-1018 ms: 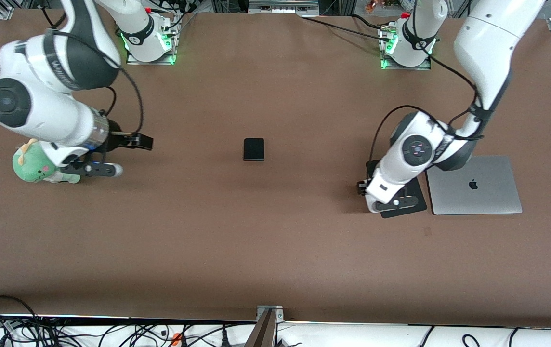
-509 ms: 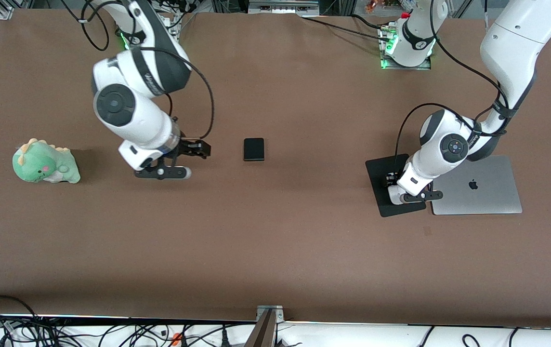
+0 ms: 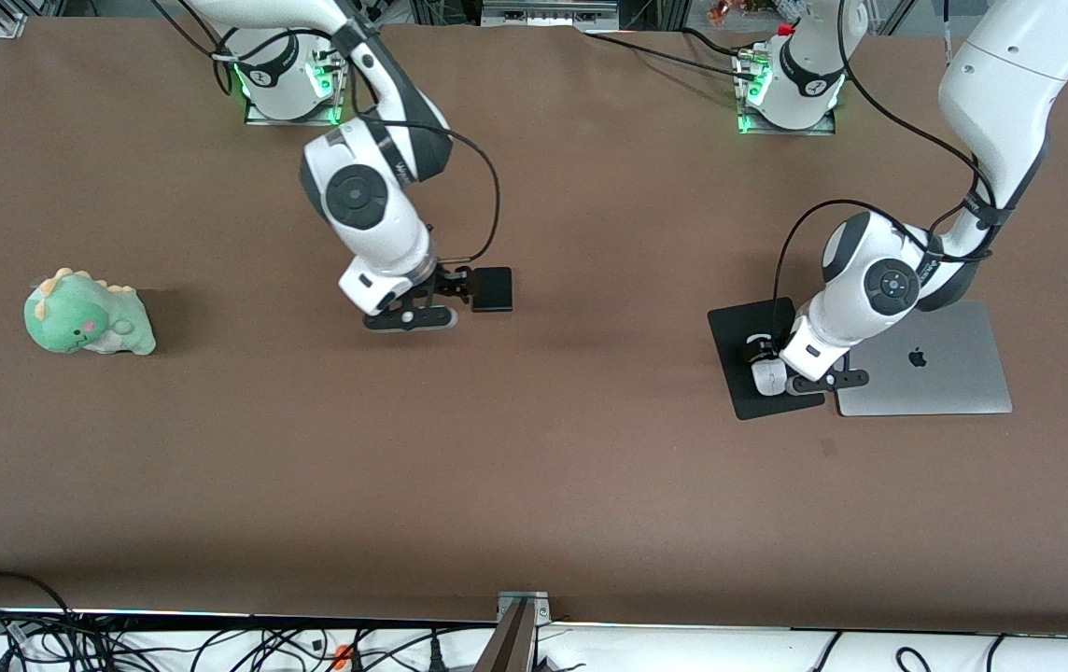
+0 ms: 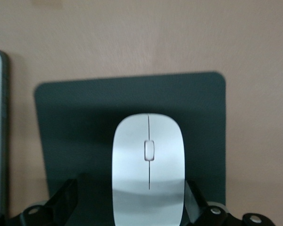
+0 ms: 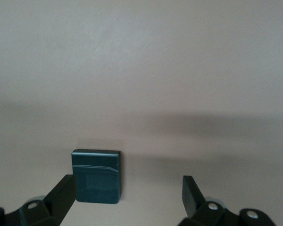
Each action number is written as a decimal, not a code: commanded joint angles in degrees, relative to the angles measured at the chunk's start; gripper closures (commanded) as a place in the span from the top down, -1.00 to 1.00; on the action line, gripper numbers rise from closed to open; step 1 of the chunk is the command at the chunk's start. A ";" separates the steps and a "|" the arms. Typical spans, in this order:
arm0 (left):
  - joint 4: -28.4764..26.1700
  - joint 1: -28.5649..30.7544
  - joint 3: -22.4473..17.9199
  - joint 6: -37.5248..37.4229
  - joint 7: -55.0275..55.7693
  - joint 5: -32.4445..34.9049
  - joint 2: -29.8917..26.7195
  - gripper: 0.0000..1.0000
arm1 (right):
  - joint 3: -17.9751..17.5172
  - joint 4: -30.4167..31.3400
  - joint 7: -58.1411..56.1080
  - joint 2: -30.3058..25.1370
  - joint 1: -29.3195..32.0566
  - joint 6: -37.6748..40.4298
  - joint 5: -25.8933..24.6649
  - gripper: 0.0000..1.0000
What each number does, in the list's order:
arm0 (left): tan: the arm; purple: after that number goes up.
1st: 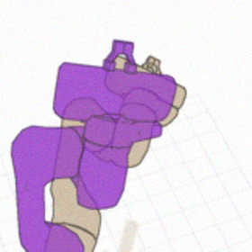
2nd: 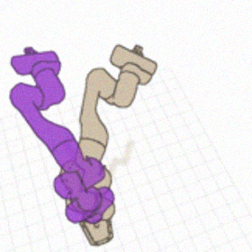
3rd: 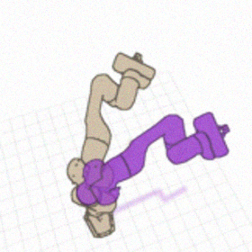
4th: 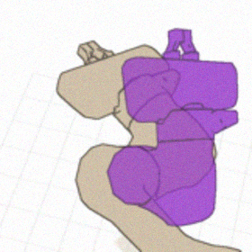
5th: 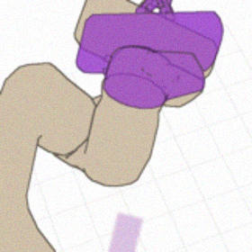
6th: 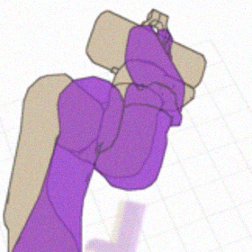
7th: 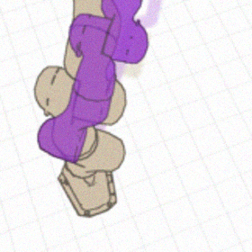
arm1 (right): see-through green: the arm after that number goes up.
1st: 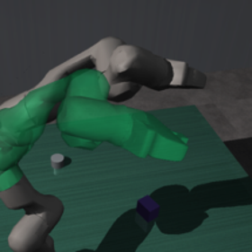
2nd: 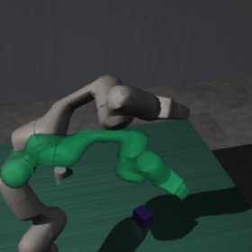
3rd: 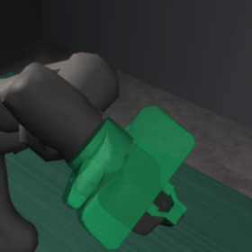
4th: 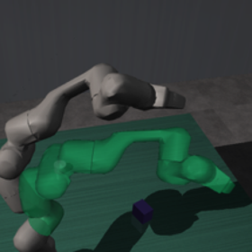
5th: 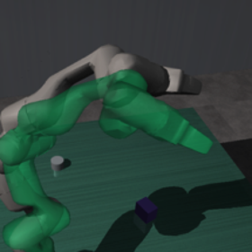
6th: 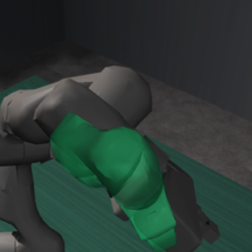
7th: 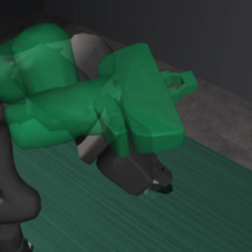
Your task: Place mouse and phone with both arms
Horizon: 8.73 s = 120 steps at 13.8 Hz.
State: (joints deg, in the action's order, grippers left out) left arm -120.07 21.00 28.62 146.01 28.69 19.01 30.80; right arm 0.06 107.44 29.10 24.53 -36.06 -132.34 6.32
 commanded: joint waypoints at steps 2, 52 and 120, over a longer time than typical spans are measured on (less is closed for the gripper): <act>1.85 0.79 1.87 -6.15 -0.13 0.59 -6.71 1.00 | 1.08 1.01 4.82 3.76 -4.88 -5.45 -0.43 1.00; 34.47 -21.70 -27.57 -57.25 -23.43 -17.96 -27.03 1.00 | 8.38 19.56 -28.92 -1.32 30.34 -17.15 -5.97 -0.27; 34.47 -21.44 -27.48 -57.25 -24.04 -18.48 -26.76 1.00 | 3.11 -12.87 -27.43 -29.89 34.65 43.66 -6.67 1.00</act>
State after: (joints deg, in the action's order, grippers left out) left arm -87.02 -0.70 0.89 88.99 5.61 0.48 3.42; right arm 4.10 95.26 0.80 -4.92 -2.29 -89.94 0.29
